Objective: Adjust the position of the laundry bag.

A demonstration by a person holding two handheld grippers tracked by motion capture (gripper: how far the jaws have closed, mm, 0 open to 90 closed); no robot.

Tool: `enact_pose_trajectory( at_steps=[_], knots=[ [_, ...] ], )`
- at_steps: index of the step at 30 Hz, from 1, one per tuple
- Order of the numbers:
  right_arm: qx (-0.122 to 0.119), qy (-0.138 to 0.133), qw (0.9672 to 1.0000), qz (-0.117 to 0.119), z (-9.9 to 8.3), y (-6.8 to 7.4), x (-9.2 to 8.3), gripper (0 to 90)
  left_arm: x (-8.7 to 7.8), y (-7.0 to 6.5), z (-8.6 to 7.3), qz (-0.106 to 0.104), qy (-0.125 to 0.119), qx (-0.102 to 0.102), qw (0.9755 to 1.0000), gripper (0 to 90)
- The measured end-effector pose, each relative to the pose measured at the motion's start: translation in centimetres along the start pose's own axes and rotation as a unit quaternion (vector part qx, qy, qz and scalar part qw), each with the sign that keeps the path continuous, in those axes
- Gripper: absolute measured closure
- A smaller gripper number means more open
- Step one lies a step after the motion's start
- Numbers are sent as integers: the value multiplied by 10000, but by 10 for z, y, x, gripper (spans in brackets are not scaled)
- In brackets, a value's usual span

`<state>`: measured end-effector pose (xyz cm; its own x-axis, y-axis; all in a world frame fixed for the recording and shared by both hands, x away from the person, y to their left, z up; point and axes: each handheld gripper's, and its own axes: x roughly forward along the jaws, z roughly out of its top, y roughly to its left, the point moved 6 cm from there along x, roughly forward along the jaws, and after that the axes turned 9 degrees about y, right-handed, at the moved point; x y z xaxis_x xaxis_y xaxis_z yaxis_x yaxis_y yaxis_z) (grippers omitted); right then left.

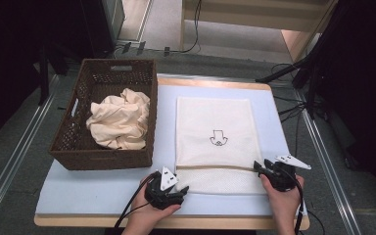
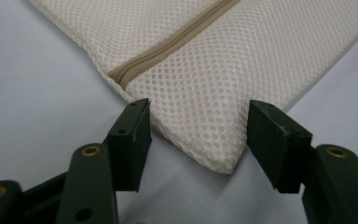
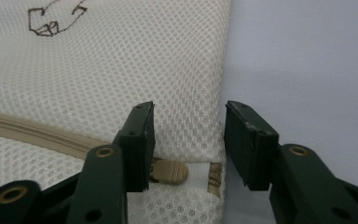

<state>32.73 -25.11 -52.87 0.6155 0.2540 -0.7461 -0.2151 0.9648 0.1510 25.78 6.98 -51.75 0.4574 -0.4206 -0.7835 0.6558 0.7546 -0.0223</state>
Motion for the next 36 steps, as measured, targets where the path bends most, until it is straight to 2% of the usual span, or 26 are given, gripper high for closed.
enact_pose_trajectory(
  at_steps=[1, 2, 3, 4, 6, 9, 10, 14, 15, 18, 22, 26, 36],
  knots=[
    [-8, 28, 10000, -92, 0, 1, 0, 600, 0, -1, 0, 42, -26, 39, 10000, 454],
    [-27, 33, 9996, -265, 0, 1, 0, 693, 1, -2, 0, 88, -22, 60, 9999, 497],
    [-27, 33, 9996, -265, 0, 1, 0, 693, 1, -3, 0, 115, -24, 82, 9999, 497],
    [7, 17, 9995, -301, 0, 0, 0, 713, 1, -4, 1, 120, -34, 94, 9999, 540],
    [51, 3, 9996, -287, 1, -2, 0, 806, 1, -6, 2, 73, -17, 191, 9998, 624],
    [235, 12, 9997, -41, 1, -5, -1, 865, 1, -5, 3, -53, 18, 210, 9998, 745],
    [337, -17, 9993, 169, 1, -6, -2, 878, 2, -5, 3, -123, 6, 204, 9997, 826],
    [241, -92, 9995, 154, 1, -4, -5, 884, -1, -4, 4, -166, -51, 172, 9997, 851],
    [223, -141, 9995, 174, 1, -1, -7, 885, -3, -2, 4, -234, -112, 98, 9996, 854],
    [214, -180, 9994, 216, 2, 2, -9, 885, -8, 2, 4, -268, -203, 9, 9994, 854],
    [175, -268, 9988, 373, 3, 8, -14, 885, -18, 8, 3, -375, -341, -81, 9987, 854],
    [189, -317, 9980, 512, 3, 14, -17, 885, -22, 11, -1, -399, -386, -130, 9984, 853],
    [76, -320, 9977, 586, 2, 26, -16, 884, -31, 21, -8, -433, -439, -230, 9978, 852]
  ],
)
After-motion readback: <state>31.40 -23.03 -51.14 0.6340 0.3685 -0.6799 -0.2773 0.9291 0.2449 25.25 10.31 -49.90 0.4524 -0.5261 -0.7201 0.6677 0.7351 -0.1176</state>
